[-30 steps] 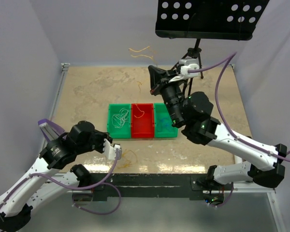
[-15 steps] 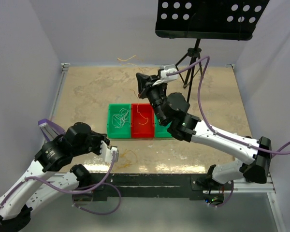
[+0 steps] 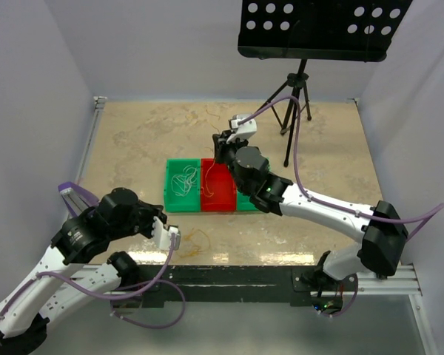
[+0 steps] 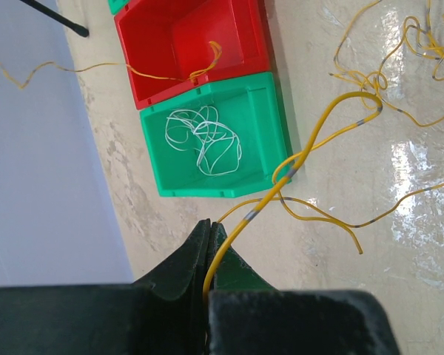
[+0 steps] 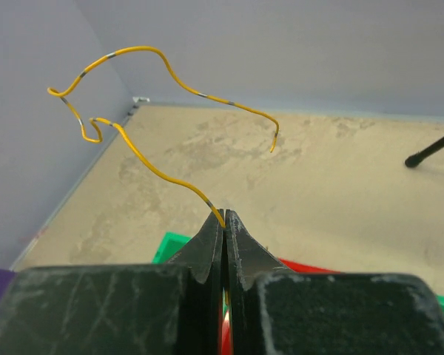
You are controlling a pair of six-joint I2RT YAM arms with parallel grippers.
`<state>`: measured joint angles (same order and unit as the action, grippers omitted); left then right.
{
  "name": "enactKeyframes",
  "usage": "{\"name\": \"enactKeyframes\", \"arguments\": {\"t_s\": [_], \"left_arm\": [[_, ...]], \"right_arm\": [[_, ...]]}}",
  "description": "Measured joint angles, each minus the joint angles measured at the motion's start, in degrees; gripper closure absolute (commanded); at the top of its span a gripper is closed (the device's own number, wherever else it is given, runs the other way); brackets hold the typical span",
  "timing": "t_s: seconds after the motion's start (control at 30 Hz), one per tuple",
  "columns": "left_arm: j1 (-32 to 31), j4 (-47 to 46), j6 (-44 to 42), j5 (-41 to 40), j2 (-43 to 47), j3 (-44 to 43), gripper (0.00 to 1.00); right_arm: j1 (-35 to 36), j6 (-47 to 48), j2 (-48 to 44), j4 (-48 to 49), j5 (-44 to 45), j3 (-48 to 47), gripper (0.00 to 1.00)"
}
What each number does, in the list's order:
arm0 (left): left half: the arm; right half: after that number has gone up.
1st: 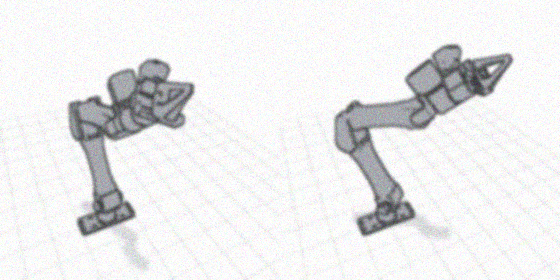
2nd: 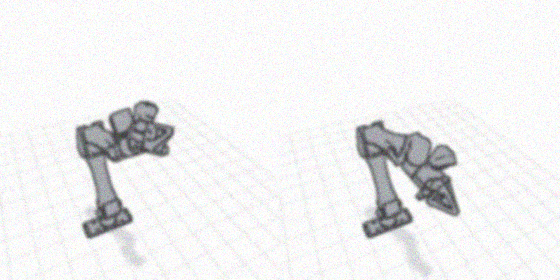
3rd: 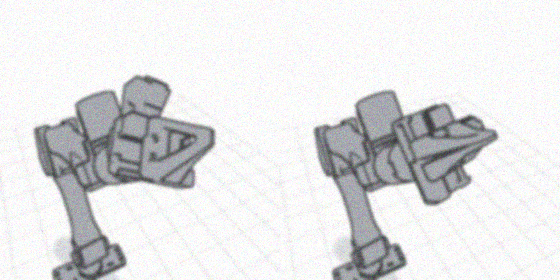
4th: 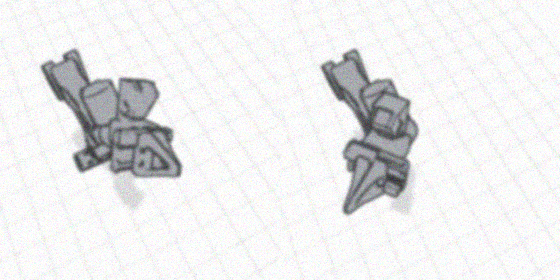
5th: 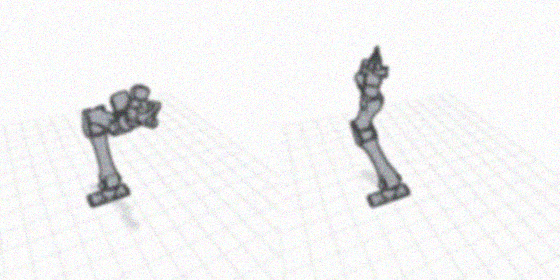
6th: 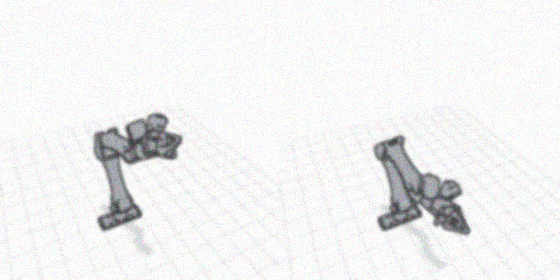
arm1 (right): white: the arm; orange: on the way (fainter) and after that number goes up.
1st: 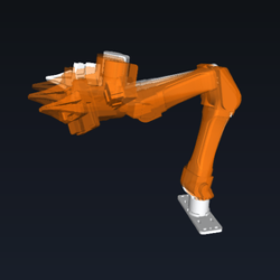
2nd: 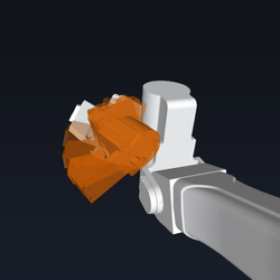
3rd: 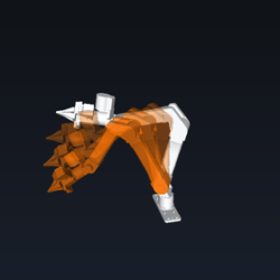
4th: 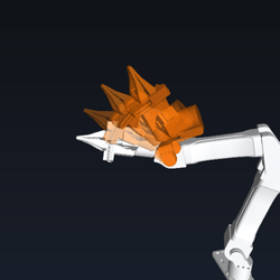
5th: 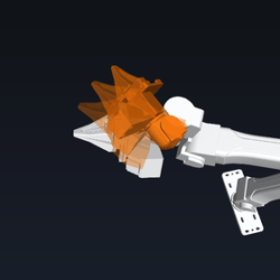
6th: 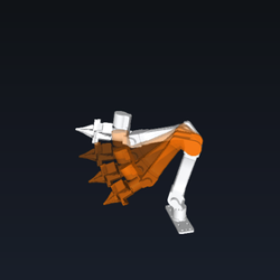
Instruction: Untangle the cables
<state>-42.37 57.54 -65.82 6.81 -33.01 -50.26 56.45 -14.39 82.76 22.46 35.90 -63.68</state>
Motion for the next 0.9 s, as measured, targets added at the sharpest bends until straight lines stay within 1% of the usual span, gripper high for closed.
{"name": "enactKeyframes", "arguments": {"t_s": [0.23,0.57,0.77,0.9], "left_arm": [[0.35,0.0,-0.04,0.07,0.04,0.0,1.0],[0.42,0.0,-1.01,0.52,0.02,0.0,1.0],[0.61,-0.02,-1.27,0.61,-0.07,0.0,1.0],[0.7,0.0,-1.27,0.74,-0.09,0.0,1.0]], "right_arm": [[0.0,-3.82,0.17,-8.31,-1.14,1.29,1.0],[0.0,-11.54,5.53,-27.3,-1.7,-0.09,1.0],[0.0,-13.99,7.69,-32.61,-4.63,-1.07,1.0],[-0.28,-17.57,12.48,-35.47,-6.8,-3.63,1.0]]}}
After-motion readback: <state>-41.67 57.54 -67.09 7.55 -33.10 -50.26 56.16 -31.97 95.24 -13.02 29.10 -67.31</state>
